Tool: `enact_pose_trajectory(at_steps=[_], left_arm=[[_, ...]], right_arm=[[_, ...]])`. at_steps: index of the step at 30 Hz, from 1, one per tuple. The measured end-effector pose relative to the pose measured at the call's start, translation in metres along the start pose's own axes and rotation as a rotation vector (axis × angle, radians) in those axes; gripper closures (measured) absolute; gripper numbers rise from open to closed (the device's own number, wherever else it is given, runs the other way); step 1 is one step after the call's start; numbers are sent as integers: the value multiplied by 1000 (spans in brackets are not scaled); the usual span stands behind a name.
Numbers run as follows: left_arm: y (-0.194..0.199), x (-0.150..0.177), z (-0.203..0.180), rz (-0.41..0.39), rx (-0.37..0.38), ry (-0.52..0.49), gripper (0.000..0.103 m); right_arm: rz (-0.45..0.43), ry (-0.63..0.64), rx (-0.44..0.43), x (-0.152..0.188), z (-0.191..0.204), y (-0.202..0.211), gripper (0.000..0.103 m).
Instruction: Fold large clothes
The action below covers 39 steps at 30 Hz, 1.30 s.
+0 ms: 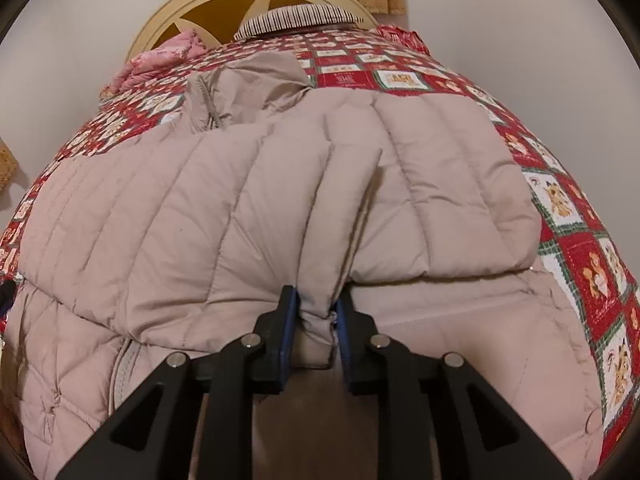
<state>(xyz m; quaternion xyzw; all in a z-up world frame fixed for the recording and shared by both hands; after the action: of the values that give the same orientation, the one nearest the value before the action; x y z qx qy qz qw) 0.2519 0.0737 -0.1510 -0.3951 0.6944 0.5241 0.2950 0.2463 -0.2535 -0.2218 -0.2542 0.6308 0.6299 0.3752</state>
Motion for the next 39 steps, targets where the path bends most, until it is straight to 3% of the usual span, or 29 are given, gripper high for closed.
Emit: enact_pose_trajectory(at_steps=[4, 6, 9, 12, 16, 19, 22, 24, 26, 28, 32, 39], left_arm=[[-10, -48, -28, -63, -31, -77, 35], [-30, -68, -45, -58, -68, -116, 31], [-68, -79, -61, -65, -52, -140, 30], [-101, -69, -50, -54, -147, -161, 30], [-138, -22, -17, 1, -234, -161, 30], [-139, -20, -15, 9, -240, -158, 29], [-137, -20, -14, 0, -232, -153, 28], [-136, -20, -13, -6, -220, -135, 28], [-134, -21, -13, -17, -209, -119, 28], [-131, -23, -13, -34, -193, -99, 28], [-125, -27, -11, -66, -149, -45, 28], [-128, -29, -3, -74, -101, 44, 28]], right_arm=[[-10, 41, 27, 1, 4, 1, 79], [-13, 42, 31, 1, 5, 1, 79], [-15, 28, 26, 0, 3, 1, 76], [-16, 2, 8, 0, 1, 2, 70], [-8, -32, -26, -1, -2, 2, 61], [7, -22, -53, -2, 3, 4, 52], [33, 12, -46, -10, 4, 13, 52], [-7, -5, -64, -27, 2, 27, 52], [-81, -34, -64, -60, 0, 43, 41], [-124, -72, -53, -95, 2, 46, 14], [-110, -129, -103, -161, 28, 0, 10], [51, -209, -39, -212, 51, -129, 10]])
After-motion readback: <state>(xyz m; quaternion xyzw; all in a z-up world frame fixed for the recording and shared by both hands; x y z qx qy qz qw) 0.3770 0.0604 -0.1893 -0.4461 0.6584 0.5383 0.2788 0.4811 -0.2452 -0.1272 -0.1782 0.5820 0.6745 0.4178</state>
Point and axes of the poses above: each gripper's, at about its wrist camera, not at the fingertips, and y roughly against the way its jaws point, z to its left, x to its underside, the point moved 7 cm from there along -y, roughly the way its jaws point, and after that the axes turned 13 degrees about -z, right-handed, at the moved point
